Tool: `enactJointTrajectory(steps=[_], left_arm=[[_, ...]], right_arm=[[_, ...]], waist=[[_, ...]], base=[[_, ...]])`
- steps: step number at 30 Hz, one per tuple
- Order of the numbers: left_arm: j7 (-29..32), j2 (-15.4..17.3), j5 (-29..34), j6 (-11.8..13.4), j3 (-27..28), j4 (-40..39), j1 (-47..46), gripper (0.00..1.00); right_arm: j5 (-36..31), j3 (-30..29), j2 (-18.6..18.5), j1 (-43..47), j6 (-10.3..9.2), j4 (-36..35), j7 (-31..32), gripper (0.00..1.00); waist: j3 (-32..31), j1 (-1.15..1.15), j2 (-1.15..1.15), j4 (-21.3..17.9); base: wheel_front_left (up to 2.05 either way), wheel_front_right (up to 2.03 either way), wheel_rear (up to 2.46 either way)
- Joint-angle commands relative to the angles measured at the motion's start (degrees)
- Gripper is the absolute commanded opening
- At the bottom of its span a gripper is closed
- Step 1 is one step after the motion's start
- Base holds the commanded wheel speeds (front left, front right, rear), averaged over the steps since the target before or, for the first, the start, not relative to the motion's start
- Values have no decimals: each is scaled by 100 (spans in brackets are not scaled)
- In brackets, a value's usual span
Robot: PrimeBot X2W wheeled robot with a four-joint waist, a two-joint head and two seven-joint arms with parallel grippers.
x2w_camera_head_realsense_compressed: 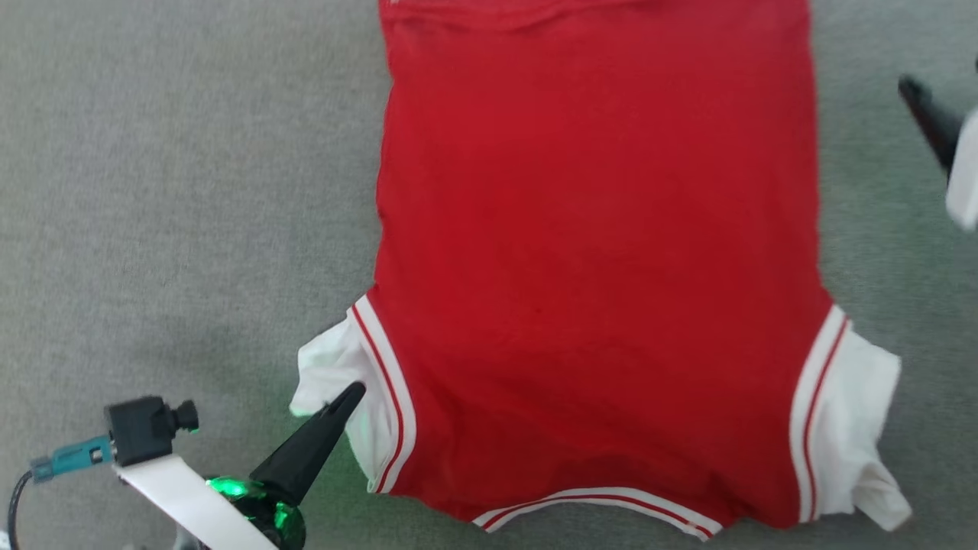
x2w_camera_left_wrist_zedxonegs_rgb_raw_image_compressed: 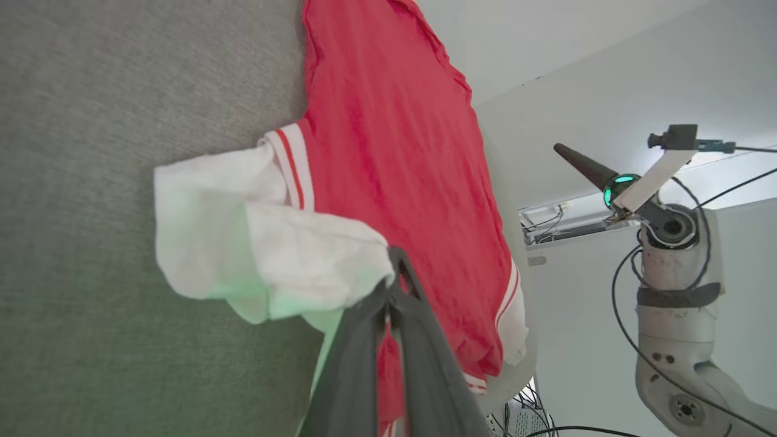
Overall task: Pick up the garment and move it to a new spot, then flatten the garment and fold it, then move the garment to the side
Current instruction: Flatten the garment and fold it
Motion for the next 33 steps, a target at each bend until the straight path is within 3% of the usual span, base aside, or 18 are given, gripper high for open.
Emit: enactJointTrajectory(steps=[1, 7, 12, 22, 23, 25, 26, 33], left_arm=[[-14, 4, 53, -27, -36, -57, -137, 0], [25, 32, 0, -27, -216, -170, -471, 0], [-64, 36, -92, -27, -329, -172, -698, 0], [-127, -18, -214, -27, -618, -69, -1036, 0], [-143, -19, -211, -27, -643, -59, -1074, 0], [-178, -11, -208, -27, -687, -35, -1132, 0], [-196, -3, -207, -27, -707, -23, -1157, 0], [-442, 76, -288, -27, -771, 123, -1126, 0]], right_arm=[[-33, 58, 93, -359, -13, 336, 99, 100], [-473, 228, 303, -1965, -13, 1962, 600, 100], [-877, 119, 494, -2791, -12, 3036, 879, 100], [-977, 356, 615, -3230, -8, 3912, 1075, 100], [-968, 387, 610, -3246, -8, 3960, 1045, 61], [-940, 454, 604, -3272, -8, 4075, 992, 7], [-956, 495, 573, -3270, -8, 4117, 956, 0], [-731, 776, 424, -3171, -10, 4178, 443, 0]], waist=[[331, 0, 0, 245], [868, 0, 0, 504], [1180, 0, 0, 630], [1385, 0, 0, 722], [1389, 0, 0, 729], [1387, 0, 0, 731], [1374, 0, 0, 725], [961, 0, 0, 584]], base=[[0, 0, 0], [0, 0, 0], [0, 0, 0], [0, 0, 0], [0, 0, 0], [0, 0, 0], [0, 0, 0], [0, 0, 0]])
